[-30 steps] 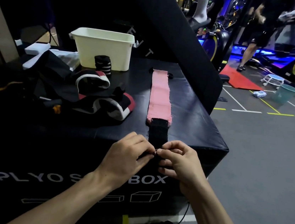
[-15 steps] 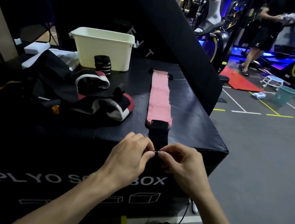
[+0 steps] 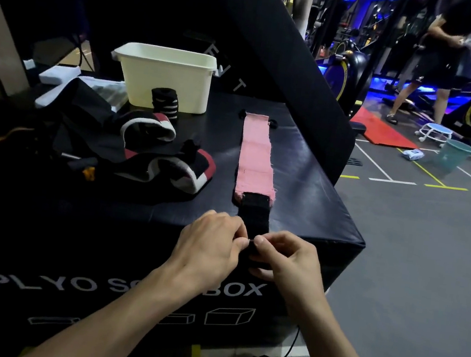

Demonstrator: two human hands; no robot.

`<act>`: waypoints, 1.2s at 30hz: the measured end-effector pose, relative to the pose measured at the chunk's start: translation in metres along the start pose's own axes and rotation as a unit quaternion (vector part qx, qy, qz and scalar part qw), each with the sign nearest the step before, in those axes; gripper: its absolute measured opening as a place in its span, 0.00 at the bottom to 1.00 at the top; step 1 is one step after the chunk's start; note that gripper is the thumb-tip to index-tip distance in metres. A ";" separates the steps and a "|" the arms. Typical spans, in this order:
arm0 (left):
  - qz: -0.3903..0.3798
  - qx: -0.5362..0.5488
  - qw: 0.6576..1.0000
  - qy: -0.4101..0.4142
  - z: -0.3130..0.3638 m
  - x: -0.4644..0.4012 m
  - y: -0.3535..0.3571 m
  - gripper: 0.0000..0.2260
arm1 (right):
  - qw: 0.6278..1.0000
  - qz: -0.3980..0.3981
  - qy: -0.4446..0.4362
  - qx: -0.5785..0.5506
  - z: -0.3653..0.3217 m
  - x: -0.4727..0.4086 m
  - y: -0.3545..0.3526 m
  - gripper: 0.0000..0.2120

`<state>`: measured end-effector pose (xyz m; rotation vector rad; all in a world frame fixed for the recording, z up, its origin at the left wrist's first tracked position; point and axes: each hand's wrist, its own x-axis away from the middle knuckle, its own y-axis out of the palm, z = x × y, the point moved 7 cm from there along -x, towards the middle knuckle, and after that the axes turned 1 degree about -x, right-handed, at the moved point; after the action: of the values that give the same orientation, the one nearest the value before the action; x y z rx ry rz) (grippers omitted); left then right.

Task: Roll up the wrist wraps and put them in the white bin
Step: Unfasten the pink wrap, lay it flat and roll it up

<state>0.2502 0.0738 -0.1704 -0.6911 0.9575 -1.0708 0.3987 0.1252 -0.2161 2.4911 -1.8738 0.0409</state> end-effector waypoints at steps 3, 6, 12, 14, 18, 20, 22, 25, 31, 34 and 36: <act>-0.008 -0.009 1.000 -0.008 0.000 -0.004 -0.002 0.07 | 0.999 0.007 0.014 -0.036 0.000 0.000 0.001 0.04; -0.016 -0.023 0.999 -0.018 0.002 -0.008 -0.003 0.07 | 0.999 0.024 0.016 -0.044 0.002 0.000 -0.001 0.08; 0.007 -0.012 1.000 -0.010 0.001 -0.007 -0.010 0.07 | 0.998 0.030 0.031 -0.054 0.003 -0.003 0.000 0.11; 0.025 -0.029 0.999 0.031 0.003 -0.003 -0.010 0.08 | 0.997 0.028 0.037 -0.055 0.002 -0.004 0.000 0.11; 0.038 -0.071 0.991 0.105 0.006 0.004 -0.006 0.10 | 0.997 0.029 0.048 -0.062 0.002 -0.007 0.000 0.10; 0.041 -0.087 0.989 0.115 0.006 0.006 -0.003 0.11 | 0.995 0.029 0.058 -0.071 0.002 -0.009 0.000 0.10; 0.054 -0.085 0.987 0.123 0.007 0.006 -0.004 0.08 | 0.995 0.019 0.065 -0.074 0.003 -0.010 0.000 0.09; 0.044 -0.083 0.988 0.123 0.009 0.004 -0.006 0.05 | 0.999 -0.001 0.032 -0.021 -0.002 -0.008 -0.004 0.07; -0.014 -0.032 0.998 0.055 -0.001 -0.010 0.000 0.11 | 0.985 -0.020 -0.076 0.156 -0.020 -0.002 -0.014 0.06; -0.040 -0.004 0.999 0.004 -0.009 -0.018 0.003 0.12 | 0.969 -0.014 -0.111 0.221 -0.026 -0.004 -0.015 0.07; -0.052 0.009 0.998 -0.025 -0.013 -0.023 0.003 0.13 | 0.955 -0.011 -0.127 0.266 -0.030 -0.010 -0.015 0.08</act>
<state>0.2359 0.0965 -0.1718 -0.7559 0.8749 -1.1480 0.4102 0.1397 -0.1870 2.9871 -2.1735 0.2730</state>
